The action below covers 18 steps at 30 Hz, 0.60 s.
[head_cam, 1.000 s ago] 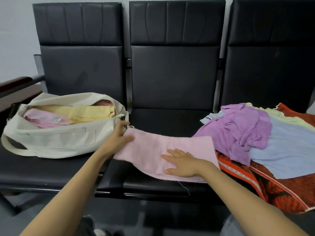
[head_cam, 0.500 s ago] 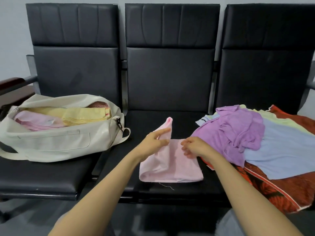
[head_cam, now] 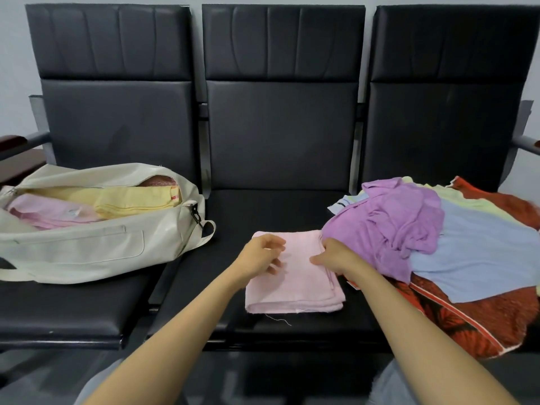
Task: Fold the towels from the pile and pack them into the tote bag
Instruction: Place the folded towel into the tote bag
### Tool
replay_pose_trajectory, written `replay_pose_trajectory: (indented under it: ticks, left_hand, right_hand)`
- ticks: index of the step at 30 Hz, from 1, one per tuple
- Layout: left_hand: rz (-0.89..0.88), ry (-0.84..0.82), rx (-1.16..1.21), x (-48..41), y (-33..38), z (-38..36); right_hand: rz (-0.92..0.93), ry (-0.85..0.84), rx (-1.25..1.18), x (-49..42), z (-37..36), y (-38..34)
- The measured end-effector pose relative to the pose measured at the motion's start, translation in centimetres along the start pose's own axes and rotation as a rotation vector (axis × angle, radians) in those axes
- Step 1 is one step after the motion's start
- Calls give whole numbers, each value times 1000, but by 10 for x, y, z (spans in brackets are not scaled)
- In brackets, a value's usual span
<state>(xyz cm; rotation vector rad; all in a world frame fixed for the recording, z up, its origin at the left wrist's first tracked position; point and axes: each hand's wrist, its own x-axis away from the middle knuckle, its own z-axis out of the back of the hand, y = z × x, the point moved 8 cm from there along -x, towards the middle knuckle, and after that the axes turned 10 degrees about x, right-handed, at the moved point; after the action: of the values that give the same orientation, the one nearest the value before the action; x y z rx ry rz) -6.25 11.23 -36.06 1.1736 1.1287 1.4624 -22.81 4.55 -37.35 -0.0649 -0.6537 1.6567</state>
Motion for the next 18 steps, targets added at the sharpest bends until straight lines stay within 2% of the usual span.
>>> replay_pose_trajectory:
  ticks: [4, 6, 10, 14, 18]
  left_hand:
    - [23, 155, -376, -4, -12, 29]
    - [78, 175, -459, -5, -20, 35]
    - [181, 199, -523, -4, -34, 42]
    - [271, 151, -598, -4, -44, 42]
    - [289, 155, -556, -3, -45, 42]
  right_hand:
    - [43, 22, -76, 1, 7, -1]
    - [34, 8, 12, 5, 8, 1]
    - [9, -19, 225, 7, 0, 10]
    - [-16, -37, 178, 10, -5, 13]
    - [-30, -26, 184, 12, -6, 11]
